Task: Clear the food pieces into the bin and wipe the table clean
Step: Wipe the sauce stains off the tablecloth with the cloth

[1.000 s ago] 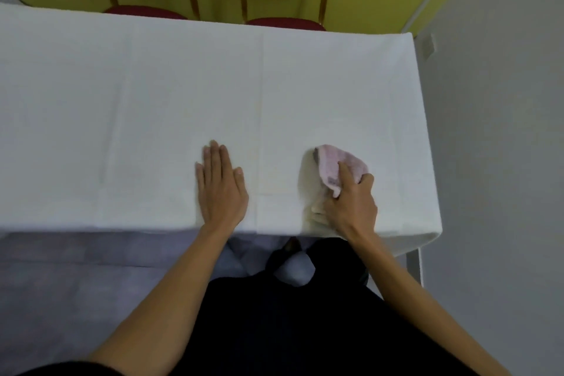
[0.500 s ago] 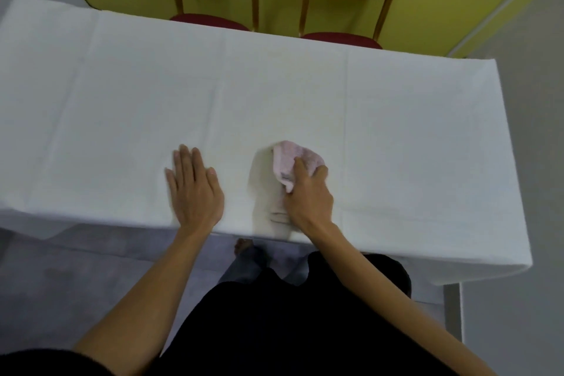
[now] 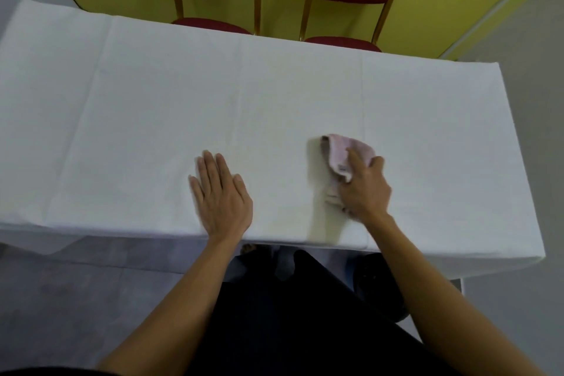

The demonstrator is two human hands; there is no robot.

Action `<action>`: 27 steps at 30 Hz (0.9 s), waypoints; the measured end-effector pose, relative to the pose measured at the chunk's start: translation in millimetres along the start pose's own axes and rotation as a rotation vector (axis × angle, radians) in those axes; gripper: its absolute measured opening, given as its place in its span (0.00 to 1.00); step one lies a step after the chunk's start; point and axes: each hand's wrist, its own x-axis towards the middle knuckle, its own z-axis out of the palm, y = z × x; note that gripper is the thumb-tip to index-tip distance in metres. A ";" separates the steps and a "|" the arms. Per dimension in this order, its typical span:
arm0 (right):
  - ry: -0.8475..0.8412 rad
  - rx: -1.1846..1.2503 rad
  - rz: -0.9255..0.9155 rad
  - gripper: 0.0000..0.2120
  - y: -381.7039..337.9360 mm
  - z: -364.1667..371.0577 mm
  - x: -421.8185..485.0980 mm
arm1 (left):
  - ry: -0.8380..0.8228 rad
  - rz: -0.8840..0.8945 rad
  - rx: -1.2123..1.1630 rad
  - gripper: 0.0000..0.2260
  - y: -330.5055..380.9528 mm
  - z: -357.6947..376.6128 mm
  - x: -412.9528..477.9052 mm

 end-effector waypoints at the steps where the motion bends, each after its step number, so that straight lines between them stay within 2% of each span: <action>1: 0.020 0.029 0.063 0.28 8.5 -4.2 5.0 | -0.002 0.000 -0.002 0.26 -0.4 -0.1 -0.1; 4: 0.090 0.172 0.283 0.27 15.7 -6.5 12.1 | -0.002 0.010 -0.021 0.27 -2.5 -0.4 -0.1; 6: 0.101 0.224 0.326 0.26 -5.3 1.4 4.3 | 0.011 0.023 -0.023 0.26 -5.2 0.4 -1.6; 9: -0.018 0.239 0.181 0.29 -67.2 28.7 -21.2 | 0.030 0.023 -0.012 0.26 -5.5 1.9 -0.3; 12: -0.093 0.252 -0.119 0.27 -123.7 52.4 -43.7 | 0.025 0.022 -0.007 0.25 -4.9 2.4 0.2; 16: -0.136 0.175 -0.214 0.28 -115.4 45.5 -31.3 | 0.027 0.028 -0.006 0.25 -8.1 0.6 -1.0; 19: -0.074 0.152 -0.101 0.29 -68.2 22.2 -6.2 | 0.010 0.045 -0.001 0.26 -11.0 -2.0 -1.7; 23: 0.054 0.218 0.183 0.26 -8.8 -6.6 23.7 | -0.054 0.038 0.005 0.28 -12.1 -4.9 0.8; 27: 0.133 0.300 0.315 0.27 -17.5 -2.4 34.8 | -0.064 -0.049 -0.053 0.28 -2.4 -13.4 21.6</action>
